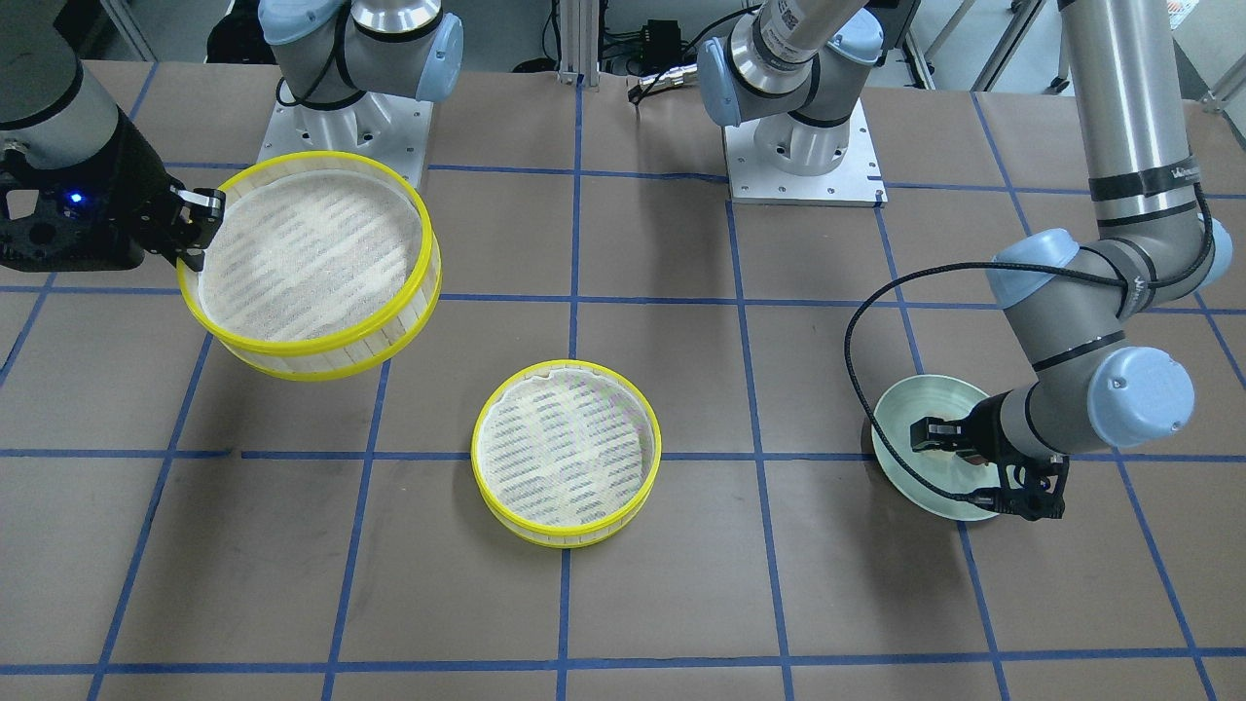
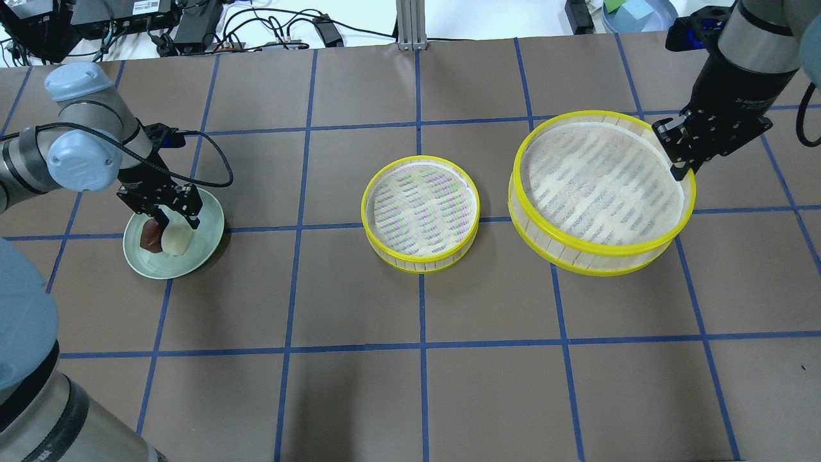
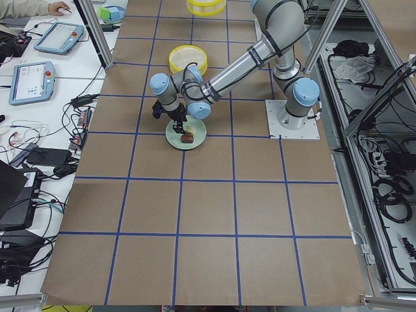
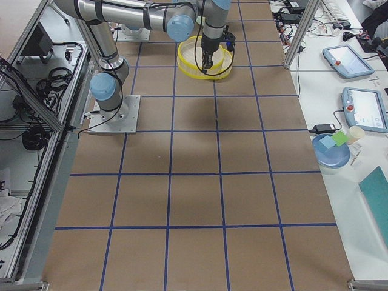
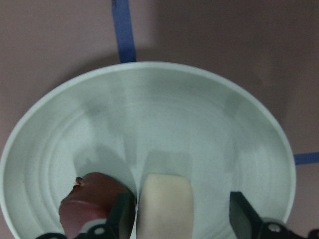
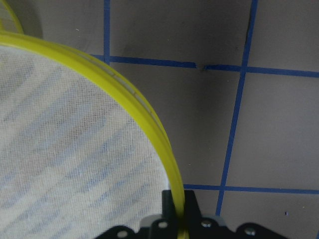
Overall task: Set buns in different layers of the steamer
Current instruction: 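Set top tier aside with right gripper while left gripper lowers to bun, then grasp the white bun with the left gripper and lift it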
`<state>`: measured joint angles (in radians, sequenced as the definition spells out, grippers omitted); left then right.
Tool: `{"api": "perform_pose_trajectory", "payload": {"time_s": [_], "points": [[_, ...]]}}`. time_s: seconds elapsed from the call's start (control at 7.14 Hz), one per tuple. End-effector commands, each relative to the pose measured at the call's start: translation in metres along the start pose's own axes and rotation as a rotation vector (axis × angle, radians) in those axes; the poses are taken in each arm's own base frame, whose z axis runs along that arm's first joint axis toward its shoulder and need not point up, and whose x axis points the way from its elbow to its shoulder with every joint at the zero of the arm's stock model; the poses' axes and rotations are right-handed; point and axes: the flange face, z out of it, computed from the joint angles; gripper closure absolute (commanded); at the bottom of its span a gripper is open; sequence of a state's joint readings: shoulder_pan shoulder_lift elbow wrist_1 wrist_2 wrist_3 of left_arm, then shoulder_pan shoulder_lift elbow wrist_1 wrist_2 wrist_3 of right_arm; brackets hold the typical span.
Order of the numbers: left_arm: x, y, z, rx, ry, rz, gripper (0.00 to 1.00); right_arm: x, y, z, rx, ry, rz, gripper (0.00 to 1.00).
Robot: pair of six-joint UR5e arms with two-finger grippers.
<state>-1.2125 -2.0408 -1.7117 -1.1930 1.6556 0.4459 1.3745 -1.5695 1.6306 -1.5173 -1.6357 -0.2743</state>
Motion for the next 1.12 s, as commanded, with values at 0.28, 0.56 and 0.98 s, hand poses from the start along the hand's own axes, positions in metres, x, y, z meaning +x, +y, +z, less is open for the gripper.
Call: {"api": "perform_pose_trajectory", "payload": {"time_s": [0.28, 0.56, 0.98], "points": [[-0.002, 0.0, 0.002, -0.017, -0.006, 0.021, 1.0, -0.001, 0.0, -0.001, 0.002, -0.003, -0.002, 1.0], [0.013, 0.0, -0.032, 0.08, 0.047, 0.002, 1.0, -0.001, 0.0, -0.001, 0.002, -0.005, 0.0, 1.0], [0.063, -0.004, -0.085, 0.189, 0.083, -0.105, 1.0, -0.001, 0.0, -0.001, 0.002, -0.003, 0.0, 1.0]]}}
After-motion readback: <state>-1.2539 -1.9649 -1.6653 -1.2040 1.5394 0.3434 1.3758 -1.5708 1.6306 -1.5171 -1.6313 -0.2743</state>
